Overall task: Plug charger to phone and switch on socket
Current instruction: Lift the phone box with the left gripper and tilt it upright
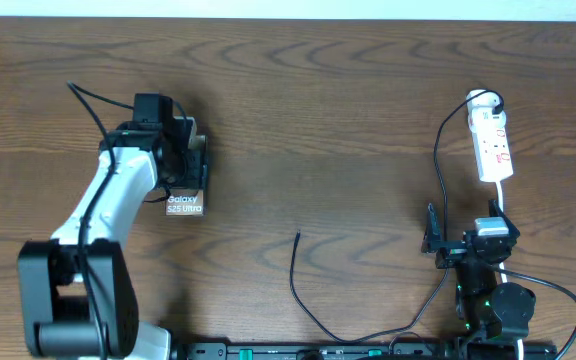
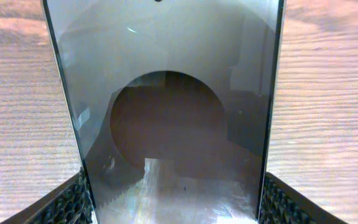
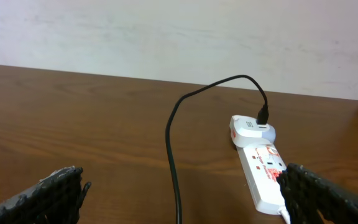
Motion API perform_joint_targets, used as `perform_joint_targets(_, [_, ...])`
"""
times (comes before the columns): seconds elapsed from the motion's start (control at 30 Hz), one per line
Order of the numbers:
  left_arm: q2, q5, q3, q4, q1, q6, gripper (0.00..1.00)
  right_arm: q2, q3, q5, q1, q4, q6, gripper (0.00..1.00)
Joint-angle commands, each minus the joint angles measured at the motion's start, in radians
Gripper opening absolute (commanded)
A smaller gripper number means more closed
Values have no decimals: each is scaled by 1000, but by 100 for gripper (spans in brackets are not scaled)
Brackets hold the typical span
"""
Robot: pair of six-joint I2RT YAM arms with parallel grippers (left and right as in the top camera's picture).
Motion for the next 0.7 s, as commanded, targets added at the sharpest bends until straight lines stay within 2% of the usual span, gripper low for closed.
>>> perform_joint_targets(0.0, [-61, 74, 15, -2, 2, -56, 7, -1, -1, 0, -7, -4, -5, 99])
perform_joint_targets(0.27, [-85, 355, 15, -1, 2, -239, 8, -1, -1, 0, -7, -4, -5, 99])
perform_joint_targets(0.67, [-85, 794, 15, 3, 3, -583, 8, -1, -1, 0, -7, -4, -5, 99])
